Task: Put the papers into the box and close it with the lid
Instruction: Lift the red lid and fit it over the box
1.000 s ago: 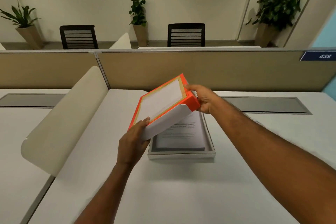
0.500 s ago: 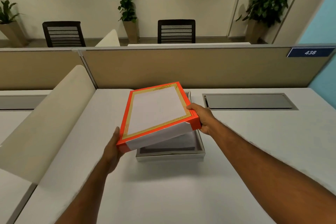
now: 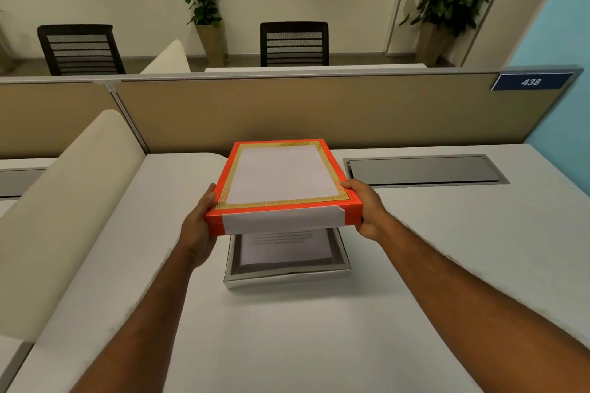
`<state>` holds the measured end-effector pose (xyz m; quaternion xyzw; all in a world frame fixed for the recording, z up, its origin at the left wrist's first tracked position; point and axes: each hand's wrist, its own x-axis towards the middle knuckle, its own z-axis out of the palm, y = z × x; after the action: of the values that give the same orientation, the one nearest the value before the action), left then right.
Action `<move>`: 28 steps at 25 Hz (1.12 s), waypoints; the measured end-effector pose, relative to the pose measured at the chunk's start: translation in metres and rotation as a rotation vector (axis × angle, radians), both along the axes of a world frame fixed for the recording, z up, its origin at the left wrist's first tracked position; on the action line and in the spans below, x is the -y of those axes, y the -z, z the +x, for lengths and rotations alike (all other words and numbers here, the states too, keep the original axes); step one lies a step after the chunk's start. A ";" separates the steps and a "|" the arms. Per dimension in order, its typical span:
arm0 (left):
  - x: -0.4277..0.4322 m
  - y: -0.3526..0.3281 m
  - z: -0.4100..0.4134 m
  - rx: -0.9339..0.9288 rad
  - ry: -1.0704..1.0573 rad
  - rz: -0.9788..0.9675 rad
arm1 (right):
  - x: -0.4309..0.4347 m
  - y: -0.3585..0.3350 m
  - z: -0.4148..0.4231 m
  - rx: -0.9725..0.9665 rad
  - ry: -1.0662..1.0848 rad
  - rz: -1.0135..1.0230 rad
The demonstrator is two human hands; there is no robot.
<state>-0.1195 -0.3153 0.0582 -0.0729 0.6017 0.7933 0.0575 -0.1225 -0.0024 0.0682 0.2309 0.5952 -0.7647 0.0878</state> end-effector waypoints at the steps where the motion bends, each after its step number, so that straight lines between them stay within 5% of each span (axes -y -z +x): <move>1: -0.001 0.001 -0.002 -0.008 0.012 -0.030 | -0.001 0.002 -0.001 0.001 0.000 0.007; 21: 0.008 0.097 0.037 -0.101 0.260 -0.599 | -0.011 0.095 0.031 -0.036 -0.319 0.304; 28: 0.015 0.104 0.036 -0.140 0.243 -0.649 | -0.003 0.121 0.035 -0.081 -0.322 0.428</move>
<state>-0.0833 -0.3302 -0.0457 0.0395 0.8290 0.5514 0.0841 -0.0880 0.0004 -0.0523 0.1159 0.7754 -0.6062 0.1335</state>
